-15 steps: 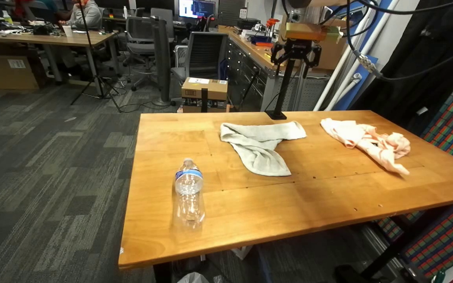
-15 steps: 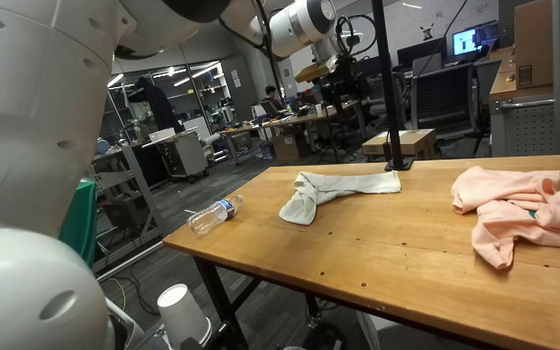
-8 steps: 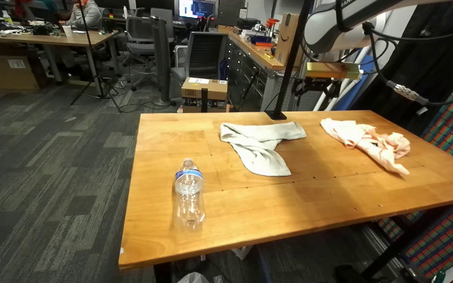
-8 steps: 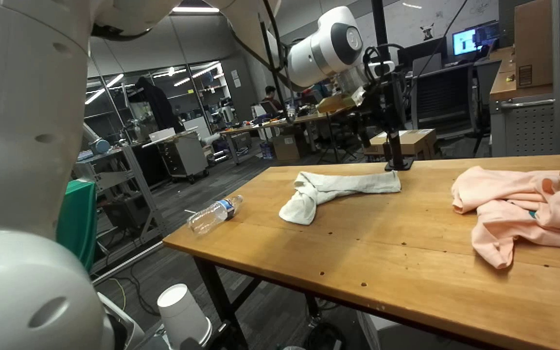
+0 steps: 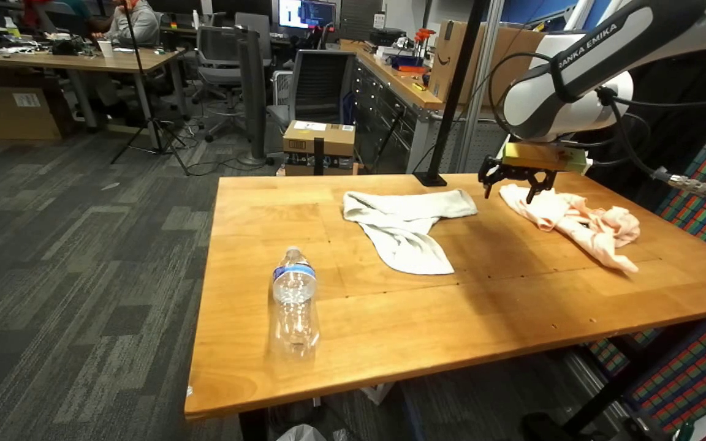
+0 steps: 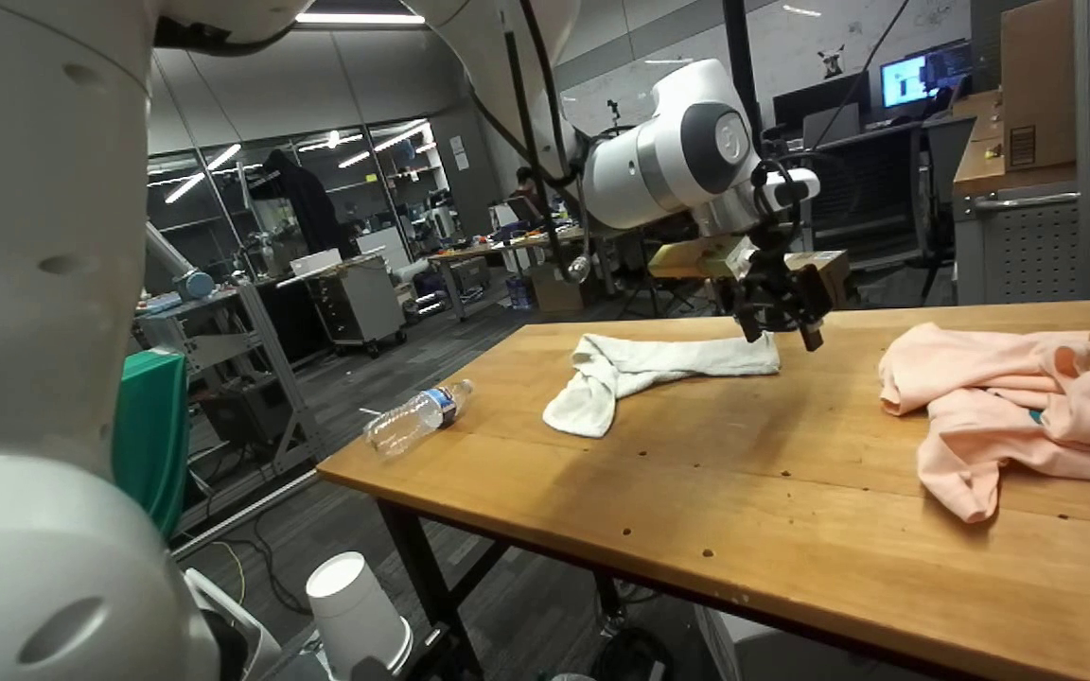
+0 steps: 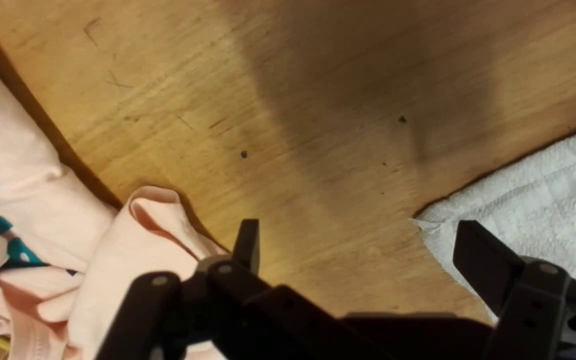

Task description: Fold the towel

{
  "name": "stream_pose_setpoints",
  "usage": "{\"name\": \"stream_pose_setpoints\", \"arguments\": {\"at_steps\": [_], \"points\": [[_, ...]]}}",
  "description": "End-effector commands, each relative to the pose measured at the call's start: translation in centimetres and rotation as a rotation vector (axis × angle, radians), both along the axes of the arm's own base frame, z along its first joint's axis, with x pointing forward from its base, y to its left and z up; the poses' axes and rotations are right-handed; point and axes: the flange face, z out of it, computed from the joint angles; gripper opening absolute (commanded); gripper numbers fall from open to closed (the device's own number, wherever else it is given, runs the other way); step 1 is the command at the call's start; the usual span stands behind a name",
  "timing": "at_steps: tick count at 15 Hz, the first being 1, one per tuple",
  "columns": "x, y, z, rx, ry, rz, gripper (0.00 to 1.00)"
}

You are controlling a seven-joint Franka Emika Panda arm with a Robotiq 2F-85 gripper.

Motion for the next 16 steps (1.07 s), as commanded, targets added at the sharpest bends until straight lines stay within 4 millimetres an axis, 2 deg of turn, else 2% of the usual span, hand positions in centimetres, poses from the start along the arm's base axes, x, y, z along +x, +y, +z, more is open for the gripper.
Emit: {"name": "stream_pose_setpoints", "arguments": {"at_steps": [1, 4, 7, 10, 13, 16], "points": [[0.3, -0.1, 4.4, -0.048, -0.136, -0.009, 1.0], [2.1, 0.6, 7.1, -0.088, -0.217, 0.01, 1.0], [4.3, 2.8, 7.7, -0.063, -0.234, 0.043, 1.0], [6.3, 6.1, 7.0, -0.041, -0.227, 0.094, 1.0], [7.9, 9.5, 5.1, -0.013, -0.203, 0.137, 1.0], [8.9, 11.2, 3.3, 0.005, -0.175, 0.157, 1.0]]}}
